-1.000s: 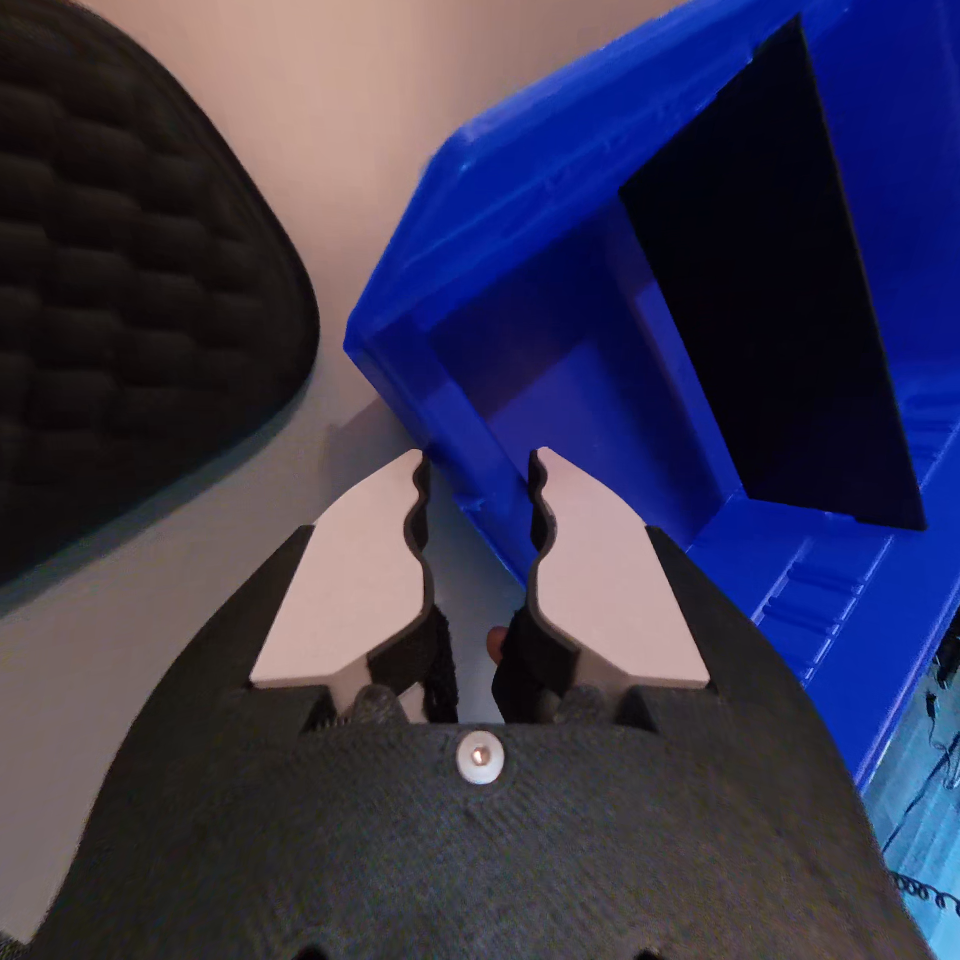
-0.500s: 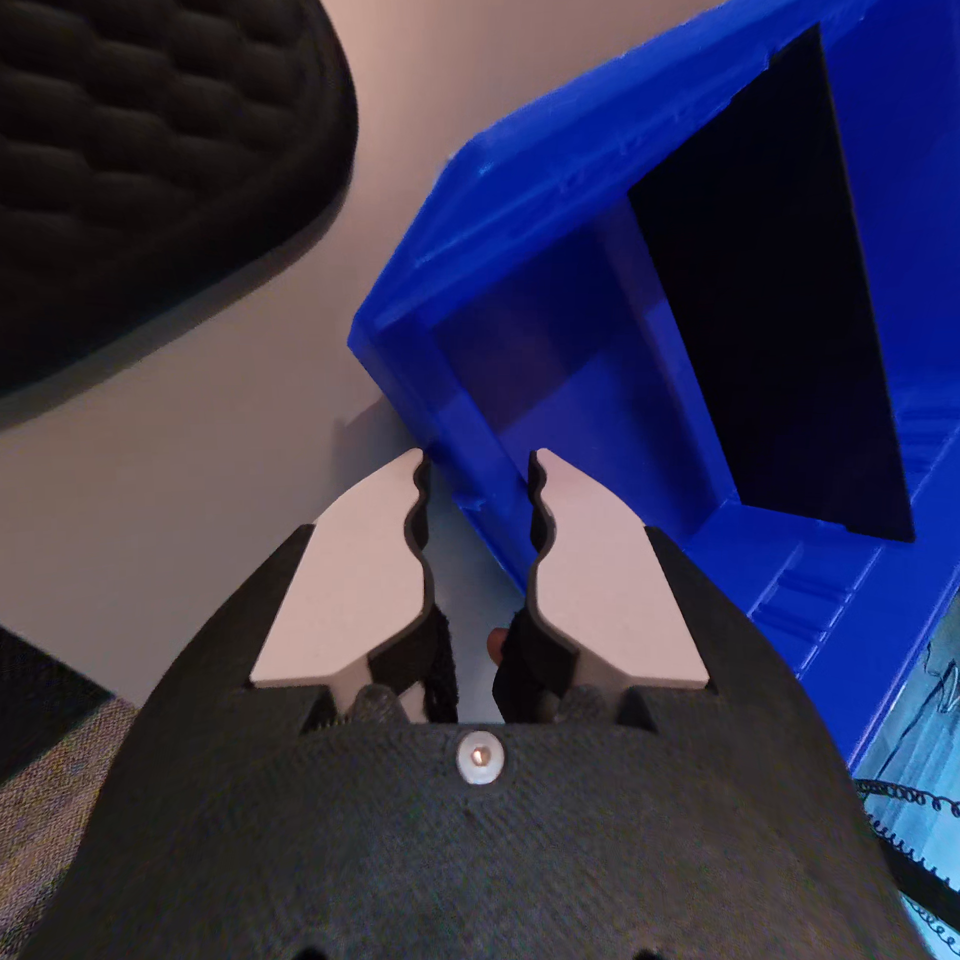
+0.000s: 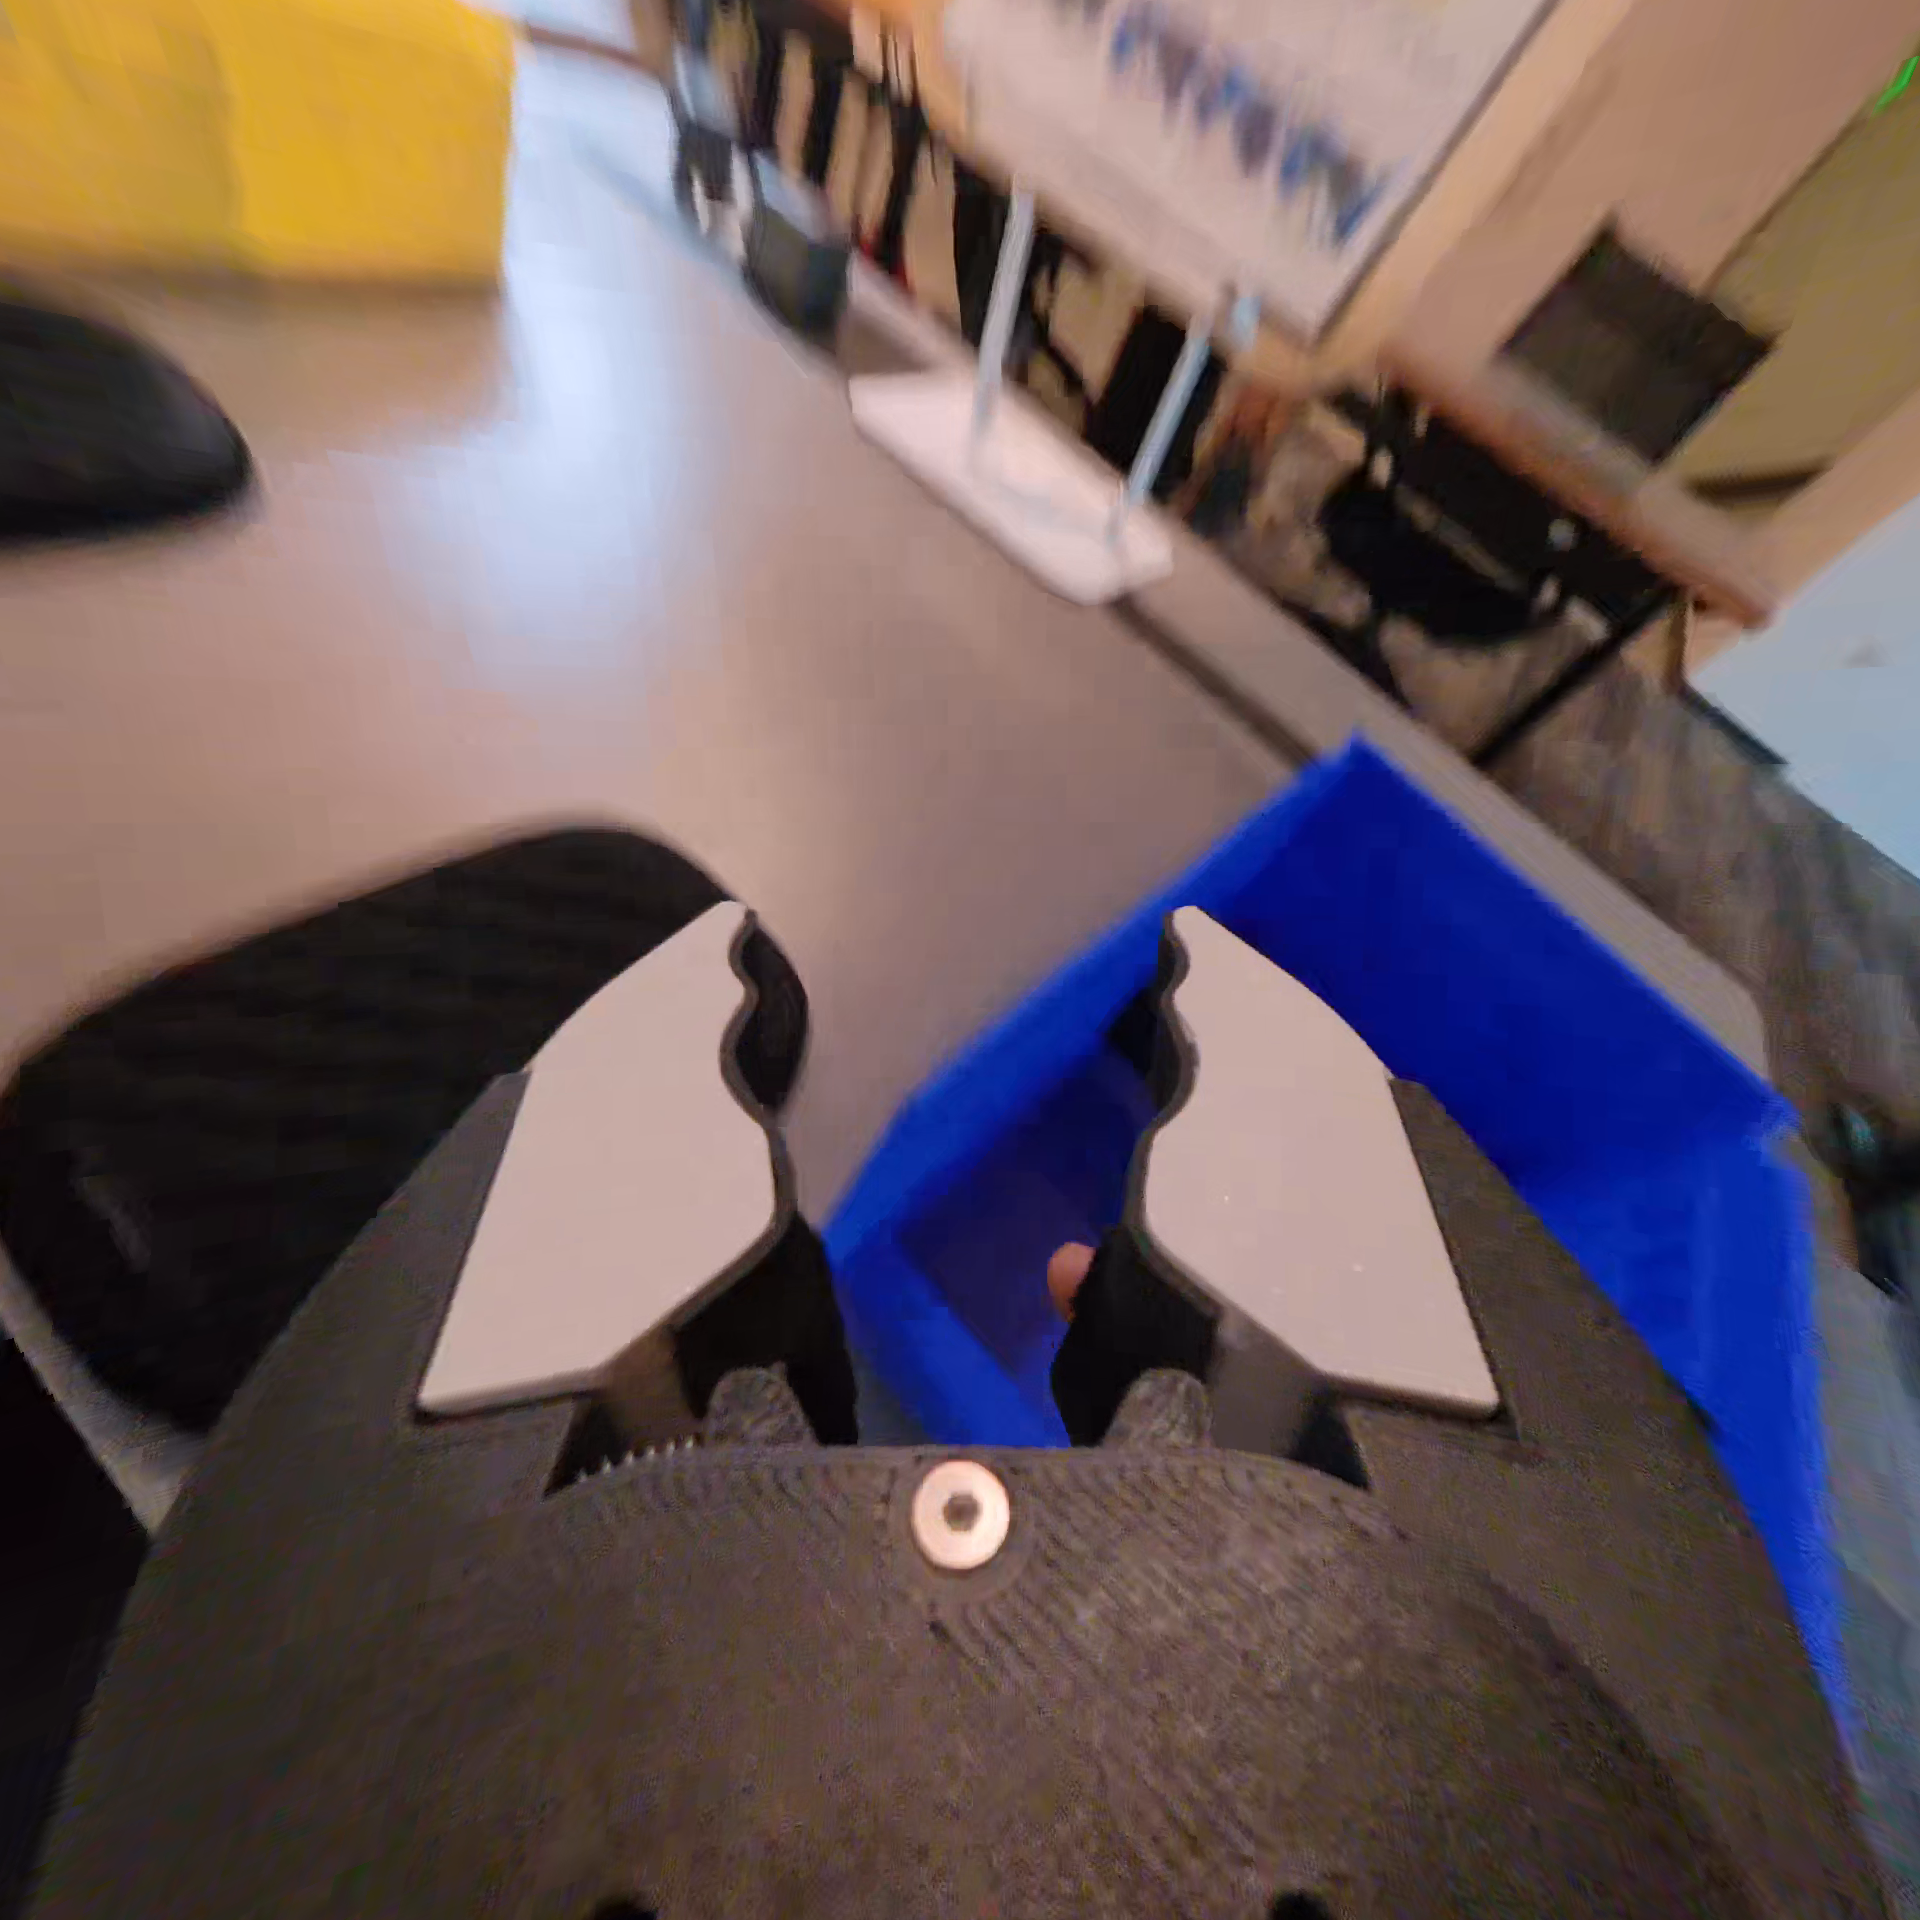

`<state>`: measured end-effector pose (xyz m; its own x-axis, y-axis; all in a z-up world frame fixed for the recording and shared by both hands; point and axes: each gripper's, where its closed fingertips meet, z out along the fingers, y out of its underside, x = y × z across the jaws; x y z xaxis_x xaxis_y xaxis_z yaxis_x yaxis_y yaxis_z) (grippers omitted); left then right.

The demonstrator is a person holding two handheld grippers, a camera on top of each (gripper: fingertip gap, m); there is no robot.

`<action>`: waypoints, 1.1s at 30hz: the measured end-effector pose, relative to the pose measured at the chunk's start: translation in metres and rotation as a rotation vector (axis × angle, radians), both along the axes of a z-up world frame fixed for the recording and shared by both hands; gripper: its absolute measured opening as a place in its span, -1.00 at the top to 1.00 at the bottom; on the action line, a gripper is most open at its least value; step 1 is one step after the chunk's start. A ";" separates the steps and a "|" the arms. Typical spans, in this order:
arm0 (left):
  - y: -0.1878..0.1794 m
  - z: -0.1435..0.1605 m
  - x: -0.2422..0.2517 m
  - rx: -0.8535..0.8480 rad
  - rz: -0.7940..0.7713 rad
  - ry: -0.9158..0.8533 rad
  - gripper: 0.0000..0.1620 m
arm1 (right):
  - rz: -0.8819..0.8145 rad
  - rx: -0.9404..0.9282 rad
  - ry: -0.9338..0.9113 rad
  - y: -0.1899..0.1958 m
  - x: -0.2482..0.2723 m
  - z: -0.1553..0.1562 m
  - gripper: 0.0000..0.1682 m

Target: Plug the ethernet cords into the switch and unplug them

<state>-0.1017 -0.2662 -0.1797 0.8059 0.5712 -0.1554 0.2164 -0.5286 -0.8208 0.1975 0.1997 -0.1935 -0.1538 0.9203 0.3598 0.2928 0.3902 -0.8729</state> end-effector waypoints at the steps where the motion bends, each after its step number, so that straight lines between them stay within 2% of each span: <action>1: 0.008 0.010 -0.008 0.042 0.011 -0.011 -0.01 | 0.052 -0.057 0.062 -0.014 -0.009 0.011 0.06; 3: 0.019 0.016 -0.035 0.004 0.034 0.007 -0.12 | 0.181 -0.181 0.101 -0.046 -0.027 0.017 -0.14; 6: 0.038 0.004 -0.082 -0.118 0.046 -0.064 -0.20 | 0.273 -0.207 0.042 -0.077 -0.048 0.004 -0.27; 10: 0.042 -0.046 -0.138 -0.346 0.087 -0.374 -0.14 | 0.317 -0.192 0.000 -0.097 -0.059 -0.008 -0.28; 13: 0.051 -0.082 -0.157 -0.370 0.112 -0.641 -0.03 | 0.319 -0.177 0.001 -0.096 -0.055 -0.007 -0.19; 16: 0.048 -0.105 -0.170 -0.426 0.166 -0.741 -0.06 | 0.267 -0.143 -0.001 -0.083 -0.051 -0.007 -0.13; 22: 0.038 -0.134 -0.166 -0.606 0.189 -0.763 -0.12 | 0.232 -0.119 0.013 -0.072 -0.045 -0.005 -0.07; 26: 0.032 -0.145 -0.161 -0.676 0.174 -0.775 -0.01 | 0.223 -0.097 0.015 -0.069 -0.044 -0.006 -0.04; 30: 0.034 -0.142 -0.158 -0.676 0.117 -0.741 0.02 | 0.211 -0.067 0.003 -0.068 -0.045 -0.008 -0.02; 33: 0.043 -0.122 -0.161 -0.539 0.082 -0.671 0.03 | 0.207 -0.047 -0.015 -0.067 -0.045 -0.011 0.01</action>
<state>-0.2630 -0.2232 -0.3019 0.7840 0.6166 0.0718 0.6198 -0.7708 -0.1477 0.1525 0.1324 -0.2046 -0.3466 0.8840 0.3136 0.2238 0.4027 -0.8876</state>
